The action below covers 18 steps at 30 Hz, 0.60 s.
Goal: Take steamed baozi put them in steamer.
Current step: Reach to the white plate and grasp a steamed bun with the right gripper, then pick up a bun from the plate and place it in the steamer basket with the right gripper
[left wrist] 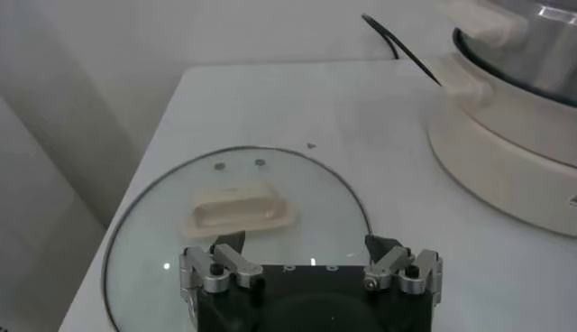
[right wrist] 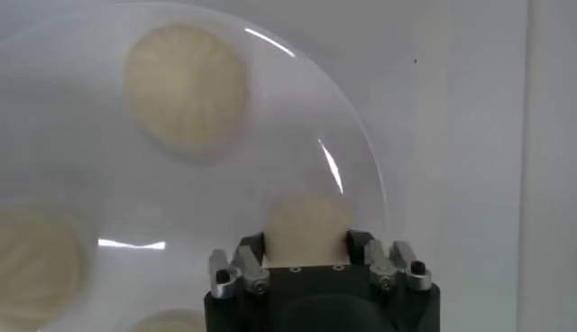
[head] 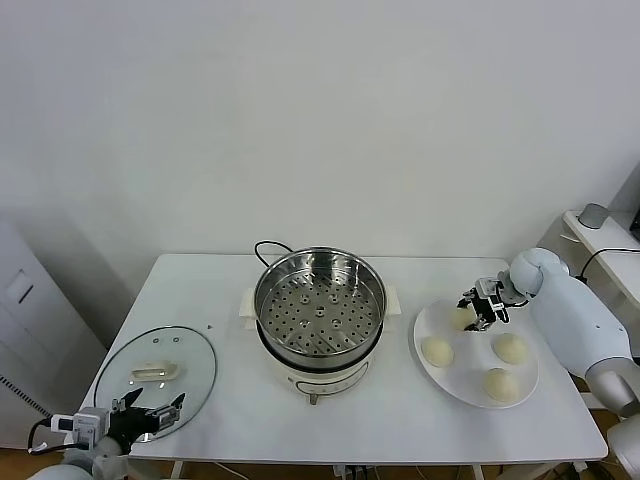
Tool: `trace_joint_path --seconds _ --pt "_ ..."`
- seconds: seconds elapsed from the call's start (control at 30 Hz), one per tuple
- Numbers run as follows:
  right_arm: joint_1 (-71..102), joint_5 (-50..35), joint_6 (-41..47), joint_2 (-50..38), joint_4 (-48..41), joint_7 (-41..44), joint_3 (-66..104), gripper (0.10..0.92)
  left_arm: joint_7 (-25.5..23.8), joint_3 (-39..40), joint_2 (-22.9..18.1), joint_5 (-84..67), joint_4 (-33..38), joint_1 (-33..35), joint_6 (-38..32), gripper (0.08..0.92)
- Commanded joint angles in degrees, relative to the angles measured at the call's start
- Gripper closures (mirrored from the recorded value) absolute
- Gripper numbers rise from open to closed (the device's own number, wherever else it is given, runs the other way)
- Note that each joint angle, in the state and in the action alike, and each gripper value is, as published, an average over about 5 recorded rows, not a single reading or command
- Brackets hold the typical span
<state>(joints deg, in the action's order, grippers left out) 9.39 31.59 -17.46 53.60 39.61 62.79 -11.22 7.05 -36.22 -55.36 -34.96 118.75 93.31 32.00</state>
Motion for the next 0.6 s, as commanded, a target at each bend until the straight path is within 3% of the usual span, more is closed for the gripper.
trace_joint_path --seconds 0.03,0.4,0.6 --pt "-0.5 -0.4 0.0 -0.2 0.4 0.5 -0.1 0.532 0.1 0.0 -0.5 0.0 0.3 0.3 0.2 0.177" --pt "-19.2 -22.7 0.0 -11.9 17.1 5.9 -22.5 0.533 0.9 -0.5 -0.9 0.0 1.3 1.6 1.0 0.177" --pt "-32.9 -28.8 -11.4 -6.4 15.9 11.6 -29.5 0.528 1.1 -0.5 -1.0 0.1 1.6 1.9 1.0 0.177"
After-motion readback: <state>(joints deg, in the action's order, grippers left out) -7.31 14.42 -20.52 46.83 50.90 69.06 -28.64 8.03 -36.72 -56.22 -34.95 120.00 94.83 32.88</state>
